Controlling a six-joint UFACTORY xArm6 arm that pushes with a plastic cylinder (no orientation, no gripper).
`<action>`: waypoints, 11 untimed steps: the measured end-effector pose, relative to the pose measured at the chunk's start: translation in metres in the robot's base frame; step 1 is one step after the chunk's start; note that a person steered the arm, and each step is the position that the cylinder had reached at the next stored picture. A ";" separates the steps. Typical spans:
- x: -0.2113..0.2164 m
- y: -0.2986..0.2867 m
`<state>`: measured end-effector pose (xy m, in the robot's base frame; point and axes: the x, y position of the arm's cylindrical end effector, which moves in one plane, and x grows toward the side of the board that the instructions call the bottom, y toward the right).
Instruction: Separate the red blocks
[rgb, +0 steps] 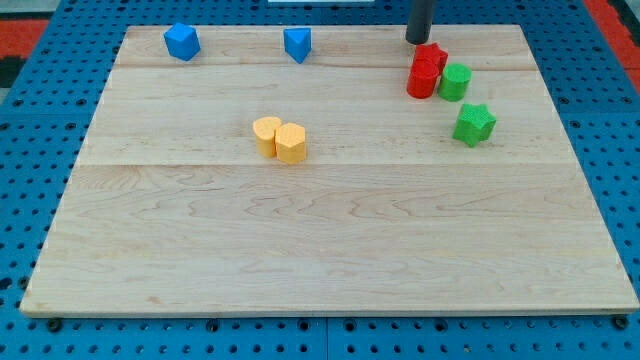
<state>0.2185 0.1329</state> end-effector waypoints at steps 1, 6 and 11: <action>-0.002 0.000; 0.039 0.043; 0.223 -0.111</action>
